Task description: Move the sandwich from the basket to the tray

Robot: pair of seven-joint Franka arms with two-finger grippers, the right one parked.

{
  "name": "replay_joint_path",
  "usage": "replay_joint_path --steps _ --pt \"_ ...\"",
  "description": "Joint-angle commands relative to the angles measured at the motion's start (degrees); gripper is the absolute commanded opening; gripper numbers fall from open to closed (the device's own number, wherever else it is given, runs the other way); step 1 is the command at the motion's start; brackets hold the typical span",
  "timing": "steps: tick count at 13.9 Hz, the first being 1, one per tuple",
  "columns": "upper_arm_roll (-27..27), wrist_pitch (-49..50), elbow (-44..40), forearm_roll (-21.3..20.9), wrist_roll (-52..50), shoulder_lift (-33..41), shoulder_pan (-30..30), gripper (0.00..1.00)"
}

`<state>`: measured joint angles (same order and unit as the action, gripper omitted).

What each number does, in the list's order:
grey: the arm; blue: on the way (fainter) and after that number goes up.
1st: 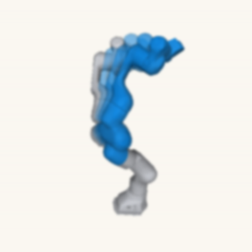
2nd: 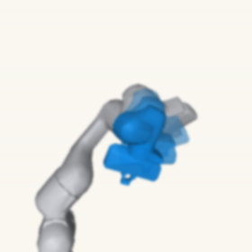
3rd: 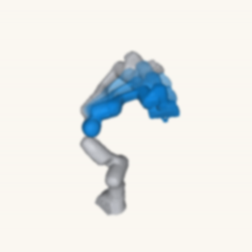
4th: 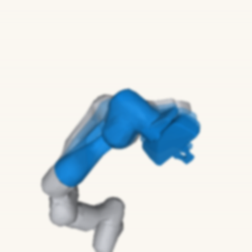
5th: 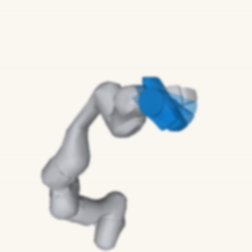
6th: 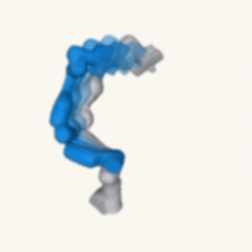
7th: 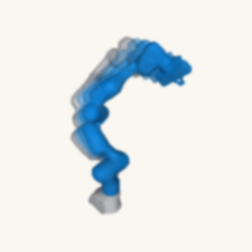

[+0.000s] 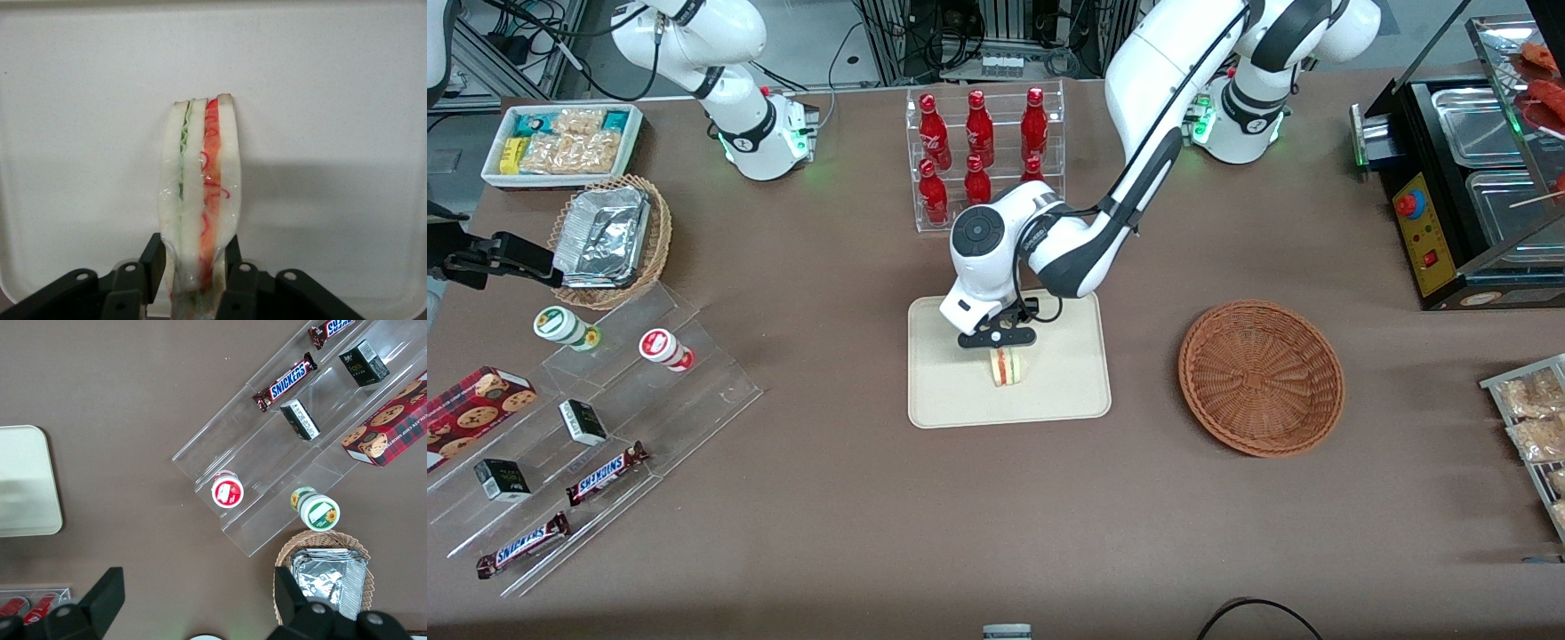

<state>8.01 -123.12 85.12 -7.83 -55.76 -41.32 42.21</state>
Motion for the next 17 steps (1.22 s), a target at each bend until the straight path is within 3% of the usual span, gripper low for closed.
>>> replay_joint_path --steps 1,9,17 --pt "-0.72 2.88 -1.09 -1.05 -1.55 3.77 0.16 0.99" --pt "-0.63 22.11 -0.22 3.34 0.38 23.63 -12.05 0.99" --pt "-0.63 36.89 3.56 3.52 22.6 36.91 -27.17 0.99"
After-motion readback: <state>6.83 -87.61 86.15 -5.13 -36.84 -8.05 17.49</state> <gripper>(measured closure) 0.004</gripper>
